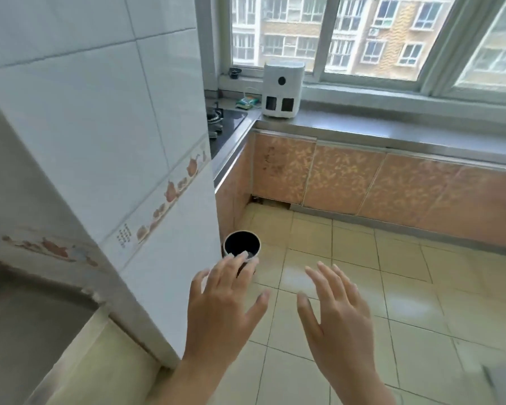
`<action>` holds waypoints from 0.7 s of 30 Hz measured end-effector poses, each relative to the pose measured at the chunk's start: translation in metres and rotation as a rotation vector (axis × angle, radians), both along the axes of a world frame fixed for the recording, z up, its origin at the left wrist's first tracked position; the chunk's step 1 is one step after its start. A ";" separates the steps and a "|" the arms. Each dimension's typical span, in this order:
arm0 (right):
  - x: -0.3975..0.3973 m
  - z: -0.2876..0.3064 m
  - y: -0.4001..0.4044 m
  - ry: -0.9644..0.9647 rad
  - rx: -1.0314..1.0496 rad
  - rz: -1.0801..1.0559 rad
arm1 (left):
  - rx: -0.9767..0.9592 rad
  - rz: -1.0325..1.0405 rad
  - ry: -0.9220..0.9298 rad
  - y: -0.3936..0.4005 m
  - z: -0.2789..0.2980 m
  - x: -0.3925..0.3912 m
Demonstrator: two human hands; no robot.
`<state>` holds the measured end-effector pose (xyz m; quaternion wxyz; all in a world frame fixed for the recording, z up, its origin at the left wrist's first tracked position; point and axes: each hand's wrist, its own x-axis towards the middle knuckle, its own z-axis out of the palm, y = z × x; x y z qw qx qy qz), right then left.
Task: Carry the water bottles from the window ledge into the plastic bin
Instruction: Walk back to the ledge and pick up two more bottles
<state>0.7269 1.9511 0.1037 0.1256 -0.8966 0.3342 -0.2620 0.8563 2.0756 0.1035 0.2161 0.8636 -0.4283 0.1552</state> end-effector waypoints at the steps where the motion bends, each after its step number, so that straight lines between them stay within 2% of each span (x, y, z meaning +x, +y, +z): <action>1: -0.006 -0.001 -0.010 0.001 0.008 -0.038 | 0.003 -0.039 -0.005 -0.015 0.001 0.000; 12: -0.015 -0.011 -0.145 0.038 0.065 -0.387 | -0.007 -0.389 -0.009 -0.209 -0.014 0.027; 21: -0.008 -0.005 -0.256 0.075 0.075 -0.610 | -0.020 -0.583 -0.040 -0.356 -0.013 0.058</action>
